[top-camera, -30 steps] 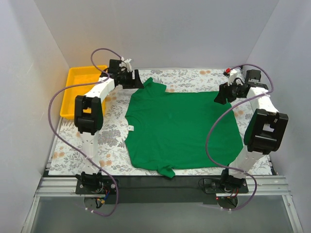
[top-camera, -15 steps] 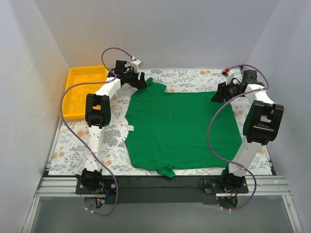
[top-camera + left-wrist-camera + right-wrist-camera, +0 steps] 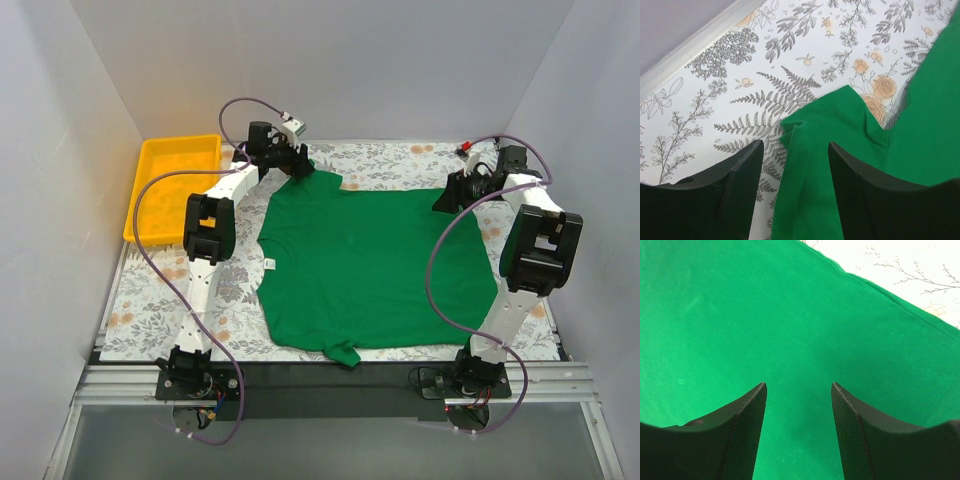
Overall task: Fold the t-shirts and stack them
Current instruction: Flatten the tshirt out
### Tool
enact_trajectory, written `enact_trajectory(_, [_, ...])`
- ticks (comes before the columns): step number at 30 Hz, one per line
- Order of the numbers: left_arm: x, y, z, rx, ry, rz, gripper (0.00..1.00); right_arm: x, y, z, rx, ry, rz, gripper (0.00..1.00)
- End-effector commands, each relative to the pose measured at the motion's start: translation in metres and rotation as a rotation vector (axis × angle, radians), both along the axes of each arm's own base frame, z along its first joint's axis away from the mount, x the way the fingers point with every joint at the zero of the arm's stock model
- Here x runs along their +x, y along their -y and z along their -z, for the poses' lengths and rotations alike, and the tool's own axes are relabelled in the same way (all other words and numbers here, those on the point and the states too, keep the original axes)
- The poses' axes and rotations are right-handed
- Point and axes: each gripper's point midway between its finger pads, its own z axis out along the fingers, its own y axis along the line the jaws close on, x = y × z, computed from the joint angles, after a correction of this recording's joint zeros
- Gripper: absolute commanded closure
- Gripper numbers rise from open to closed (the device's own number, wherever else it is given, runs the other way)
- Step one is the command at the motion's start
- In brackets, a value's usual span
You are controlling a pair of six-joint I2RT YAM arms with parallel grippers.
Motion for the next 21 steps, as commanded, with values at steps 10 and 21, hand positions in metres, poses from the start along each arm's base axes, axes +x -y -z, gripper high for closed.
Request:
enact_trajectory(10, [0.016,0.006,-0.025,-0.052,0.091,-0.012,0.76,0.008,-0.002,-0.01,0.037,0.031,-0.014,0.39])
enact_trajectory(21, [0.012,0.013,-0.048,-0.096,0.105,0.005,1.0,0.042,0.019,-0.018,-0.029,0.031,0.101,0.38])
